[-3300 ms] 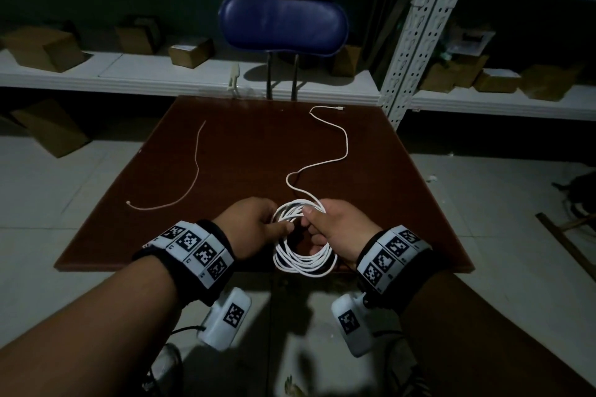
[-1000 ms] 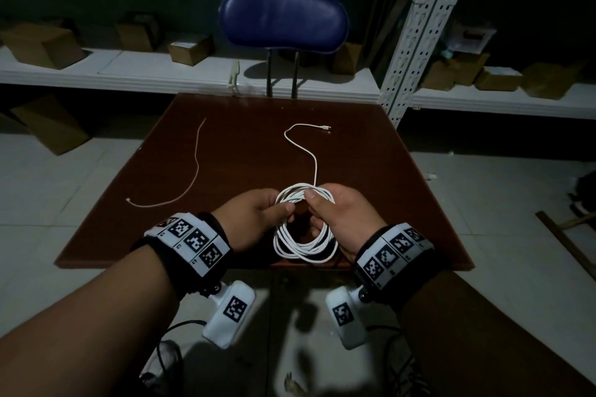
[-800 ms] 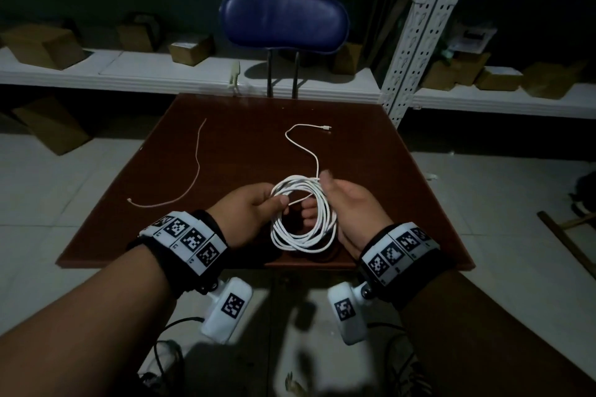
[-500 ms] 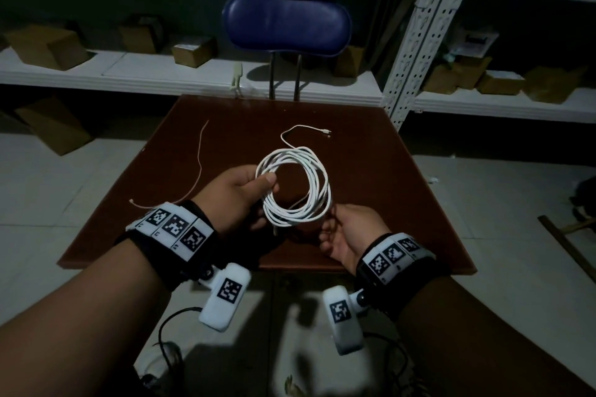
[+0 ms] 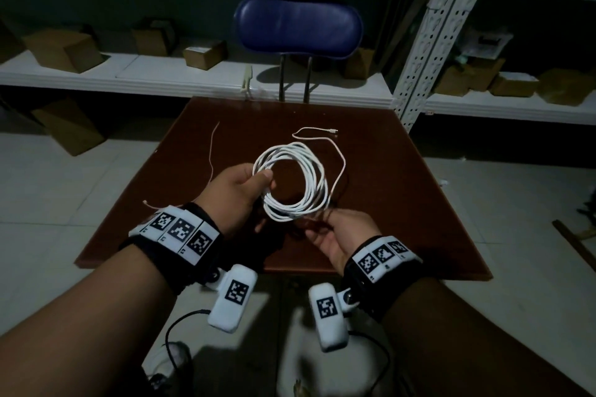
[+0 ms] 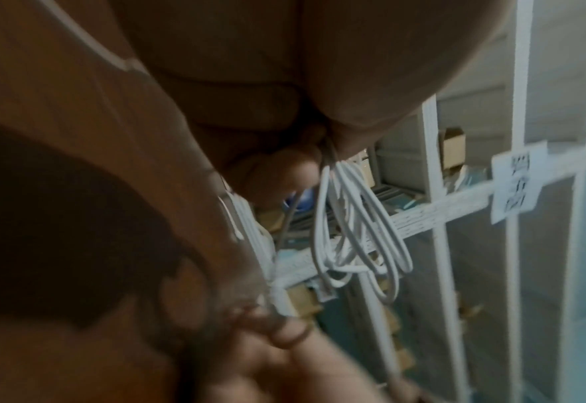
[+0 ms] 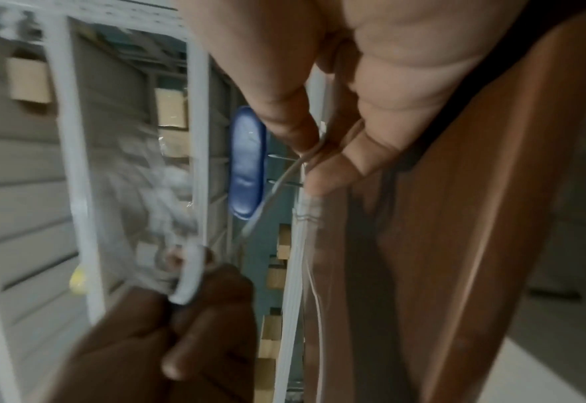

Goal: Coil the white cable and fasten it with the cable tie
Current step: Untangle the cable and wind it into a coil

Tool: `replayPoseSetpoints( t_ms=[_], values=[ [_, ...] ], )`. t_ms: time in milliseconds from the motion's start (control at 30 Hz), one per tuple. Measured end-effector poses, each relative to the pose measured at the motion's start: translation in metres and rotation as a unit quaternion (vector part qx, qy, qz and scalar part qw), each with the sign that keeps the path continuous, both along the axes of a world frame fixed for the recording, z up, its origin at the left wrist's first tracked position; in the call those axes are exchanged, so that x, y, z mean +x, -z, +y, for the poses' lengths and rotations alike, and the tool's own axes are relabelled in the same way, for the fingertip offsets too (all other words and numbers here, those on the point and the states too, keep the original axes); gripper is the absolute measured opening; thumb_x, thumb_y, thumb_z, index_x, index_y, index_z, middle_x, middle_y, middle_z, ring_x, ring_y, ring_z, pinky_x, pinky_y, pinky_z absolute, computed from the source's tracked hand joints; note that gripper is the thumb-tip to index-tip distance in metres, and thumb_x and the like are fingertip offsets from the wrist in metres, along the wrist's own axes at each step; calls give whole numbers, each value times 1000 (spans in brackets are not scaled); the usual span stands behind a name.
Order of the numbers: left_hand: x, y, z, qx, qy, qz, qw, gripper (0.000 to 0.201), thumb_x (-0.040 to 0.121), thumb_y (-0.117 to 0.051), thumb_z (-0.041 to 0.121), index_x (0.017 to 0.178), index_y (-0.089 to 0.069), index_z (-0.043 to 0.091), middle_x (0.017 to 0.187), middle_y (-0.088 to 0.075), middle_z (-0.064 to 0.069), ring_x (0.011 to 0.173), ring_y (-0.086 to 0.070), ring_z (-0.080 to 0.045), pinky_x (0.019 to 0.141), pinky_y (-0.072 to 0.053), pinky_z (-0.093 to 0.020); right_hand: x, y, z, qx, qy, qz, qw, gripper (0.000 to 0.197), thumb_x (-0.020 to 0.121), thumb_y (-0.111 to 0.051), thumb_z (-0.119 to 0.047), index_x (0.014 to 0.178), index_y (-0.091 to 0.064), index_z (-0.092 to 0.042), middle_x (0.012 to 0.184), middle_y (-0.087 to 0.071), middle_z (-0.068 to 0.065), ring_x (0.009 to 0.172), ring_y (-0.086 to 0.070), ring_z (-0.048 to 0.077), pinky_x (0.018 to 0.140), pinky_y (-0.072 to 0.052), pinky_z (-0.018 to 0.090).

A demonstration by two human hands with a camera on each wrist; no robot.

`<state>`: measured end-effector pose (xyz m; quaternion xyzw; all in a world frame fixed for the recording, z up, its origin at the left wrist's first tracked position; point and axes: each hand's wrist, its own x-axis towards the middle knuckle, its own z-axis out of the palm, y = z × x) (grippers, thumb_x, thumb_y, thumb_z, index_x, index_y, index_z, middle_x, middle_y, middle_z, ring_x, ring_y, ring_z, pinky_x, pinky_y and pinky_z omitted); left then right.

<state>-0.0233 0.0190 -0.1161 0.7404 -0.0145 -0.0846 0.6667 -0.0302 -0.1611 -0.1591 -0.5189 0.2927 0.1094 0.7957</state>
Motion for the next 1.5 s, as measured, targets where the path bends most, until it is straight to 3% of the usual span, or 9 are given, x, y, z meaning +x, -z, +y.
replayPoseSetpoints(
  t_ms=[100, 467, 667, 933, 1100, 1200, 1267, 1367, 1500],
  values=[
    [7, 9, 11, 138, -34, 15, 990, 31, 101, -52, 35, 79, -66, 19, 67, -66, -3, 61, -63, -20, 66, -50, -35, 2, -4, -7, -55, -21, -42, 997, 16, 94, -50, 8, 98, -63, -1, 79, -62, 16, 54, -65, 19, 53, -59, 31],
    [1, 20, 1, 249, 54, 41, 966, 29, 101, -53, 34, 81, -64, 16, 73, -67, -6, 67, -64, -22, 72, -53, -38, 1, -8, -19, -94, -49, -94, 990, 18, 98, -48, -4, 98, -66, -2, 104, -73, 23, 93, -73, 37, 90, -57, 53],
    [3, 21, -2, 297, 65, 11, 953, 31, 101, -52, 34, 93, -67, 9, 89, -71, -15, 86, -68, -29, 84, -52, -43, -5, -13, -20, 5, -76, -85, 993, 21, 100, -45, -3, 114, -56, 8, 103, -68, 39, 83, -72, 46, 79, -59, 58],
    [2, 25, -11, 332, 94, -8, 939, 33, 102, -49, 32, 96, -65, 4, 91, -69, -18, 88, -64, -34, 82, -49, -42, -5, -7, -17, -12, -144, -96, 985, 31, 101, -56, -30, 102, -67, -1, 76, -71, 17, 65, -70, 28, 73, -58, 43],
    [2, 26, -14, 338, 98, -9, 936, 34, 102, -51, 33, 91, -65, 4, 87, -68, -17, 83, -64, -30, 76, -49, -39, -8, 2, -15, -80, -168, -143, 972, 19, 101, -52, -11, 102, -66, 3, 68, -60, 6, 57, -63, 18, 69, -54, 38],
    [-1, 24, -18, 360, 97, -25, 928, 28, 100, -55, 34, 77, -59, 18, 72, -60, 1, 68, -57, -15, 61, -42, -24, -7, 5, -13, -118, -163, -153, 967, 23, 103, -47, -12, 96, -66, 1, 66, -53, 5, 54, -53, 15, 64, -52, 38],
    [-1, 22, -18, 380, 71, -30, 922, 21, 92, -66, 40, 89, -61, 20, 80, -64, 5, 76, -61, -14, 64, -45, -26, -6, 6, -14, -139, -174, -156, 962, 26, 104, -45, -14, 91, -67, -9, 63, -53, 0, 50, -48, 10, 59, -50, 34],
    [-2, 20, -13, 382, -2, -41, 923, 53, 73, -83, 45, 105, -48, 21, 85, -60, 9, 75, -58, -7, 58, -40, -25, -7, 8, -17, -162, -193, -164, 954, 26, 105, -43, -14, 94, -66, -7, 53, -53, -9, 46, -45, 7, 57, -46, 32],
    [-2, 21, -14, 412, 69, -77, 905, 62, 80, -76, 45, 129, -43, 28, 94, -67, 10, 87, -66, -10, 76, -52, -31, -8, 7, -15, -171, -218, -182, 943, 26, 105, -42, -13, 95, -66, -11, 52, -54, -11, 46, -46, 5, 56, -44, 32]
  ],
)
